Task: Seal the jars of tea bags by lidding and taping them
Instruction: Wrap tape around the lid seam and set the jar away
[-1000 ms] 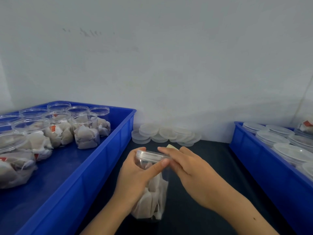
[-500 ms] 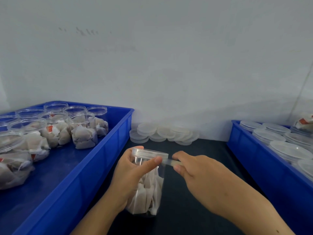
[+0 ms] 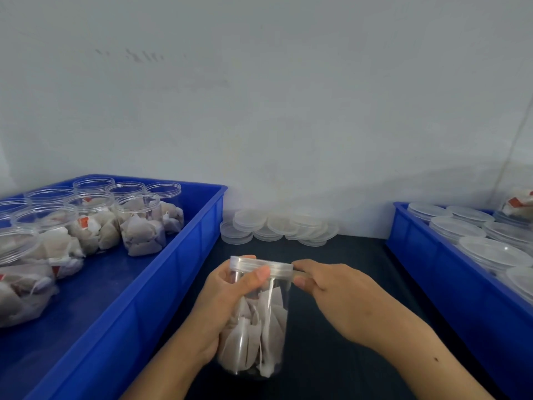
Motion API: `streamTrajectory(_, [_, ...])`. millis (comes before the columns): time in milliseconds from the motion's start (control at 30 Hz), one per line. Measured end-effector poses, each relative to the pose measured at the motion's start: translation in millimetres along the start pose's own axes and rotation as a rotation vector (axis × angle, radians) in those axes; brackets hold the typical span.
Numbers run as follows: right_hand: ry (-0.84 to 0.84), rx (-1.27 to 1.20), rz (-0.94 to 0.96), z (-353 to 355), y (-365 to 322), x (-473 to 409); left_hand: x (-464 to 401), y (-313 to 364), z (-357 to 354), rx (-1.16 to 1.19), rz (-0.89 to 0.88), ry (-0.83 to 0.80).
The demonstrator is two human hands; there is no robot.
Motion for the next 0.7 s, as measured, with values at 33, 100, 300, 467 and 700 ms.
streamTrajectory(33, [-0.011, -0.043, -0.006, -1, 1, 0, 0, 0, 0, 0.009, 0.000, 0.001])
streamTrajectory(100, [-0.056, -0.135, -0.029, -2, 3, 0, -1, -1, 1, 0.021, -0.011, 0.012])
streamTrajectory(300, [-0.069, -0.249, -0.013, 1, 5, -2, 0, -3, 3, 0.056, -0.028, -0.027])
streamTrajectory(467, [-0.042, -0.200, 0.002, 3, 9, -2, 1, -3, 1, -0.054, -0.141, -0.071])
streamTrajectory(700, [0.045, -0.154, 0.071, 16, 13, -1, -3, -5, 2, -0.097, -0.199, -0.075])
Point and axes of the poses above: each hand's wrist, its own x-axis away from the middle knuckle, its own z-axis out of the back of the hand, y = z × x, the point moved 3 cm from there along -x, towards the middle knuckle, and after that the axes turned 10 degrees about y, right-handed, at the moved point
